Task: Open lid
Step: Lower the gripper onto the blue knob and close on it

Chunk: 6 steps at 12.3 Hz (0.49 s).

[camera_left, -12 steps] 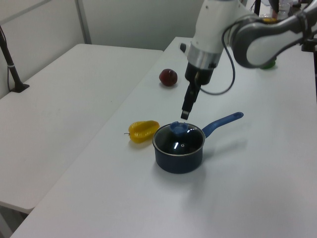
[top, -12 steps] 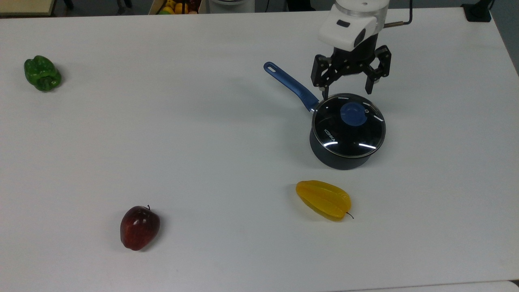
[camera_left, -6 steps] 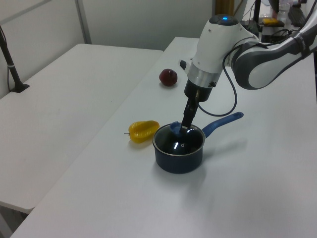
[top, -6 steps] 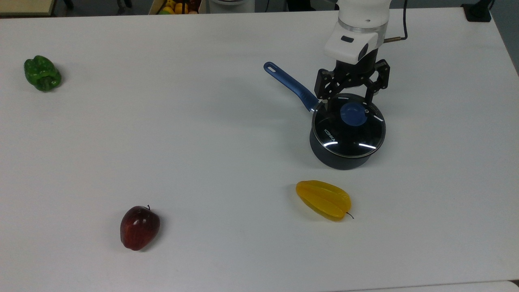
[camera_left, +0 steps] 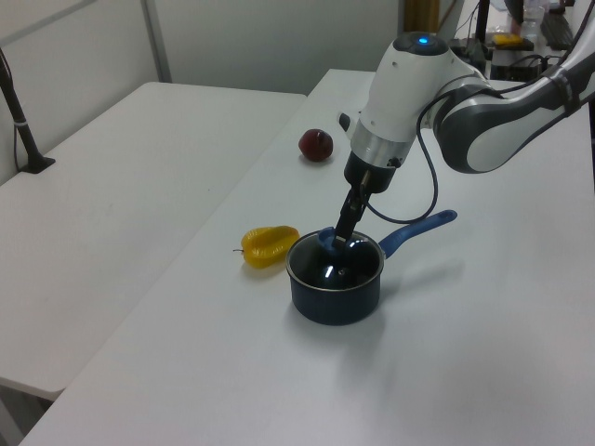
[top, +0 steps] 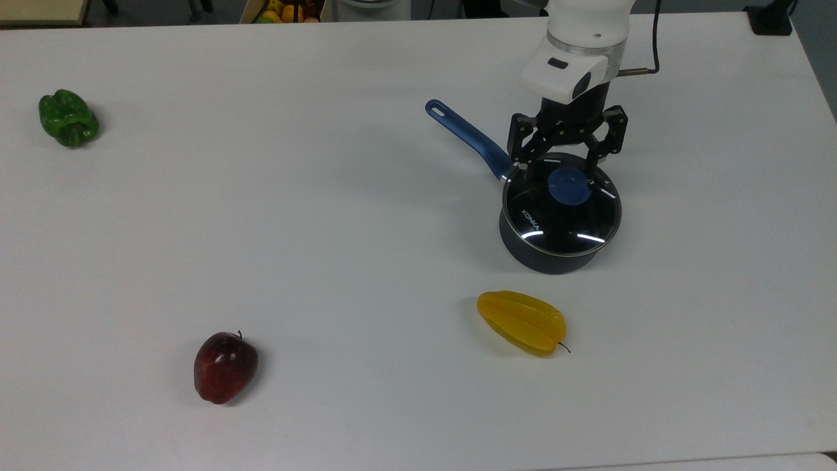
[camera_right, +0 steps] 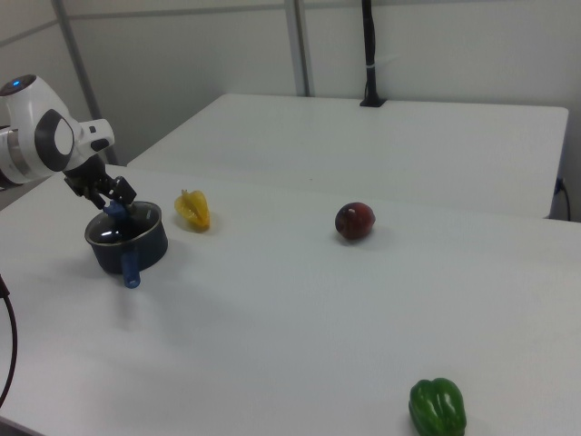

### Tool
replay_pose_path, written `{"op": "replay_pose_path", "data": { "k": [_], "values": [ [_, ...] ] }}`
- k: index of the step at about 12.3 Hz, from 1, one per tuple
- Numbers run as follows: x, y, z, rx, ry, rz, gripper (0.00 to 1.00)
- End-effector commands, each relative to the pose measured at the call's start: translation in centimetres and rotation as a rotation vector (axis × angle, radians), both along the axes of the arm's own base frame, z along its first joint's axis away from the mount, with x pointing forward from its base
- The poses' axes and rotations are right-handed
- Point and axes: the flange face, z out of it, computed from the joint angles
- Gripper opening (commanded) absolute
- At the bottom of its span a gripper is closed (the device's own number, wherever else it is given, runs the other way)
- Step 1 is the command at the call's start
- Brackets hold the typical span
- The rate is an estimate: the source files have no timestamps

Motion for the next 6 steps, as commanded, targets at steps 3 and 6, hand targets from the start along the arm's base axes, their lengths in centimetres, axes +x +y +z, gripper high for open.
{"op": "replay_pose_path", "data": {
  "k": [3,6],
  "values": [
    [0.22,0.2,-0.64,-0.004,-0.025,-0.025,1.0],
    [0.1,0.36,-0.43,0.001,-0.025,-0.026,1.0]
  ]
}}
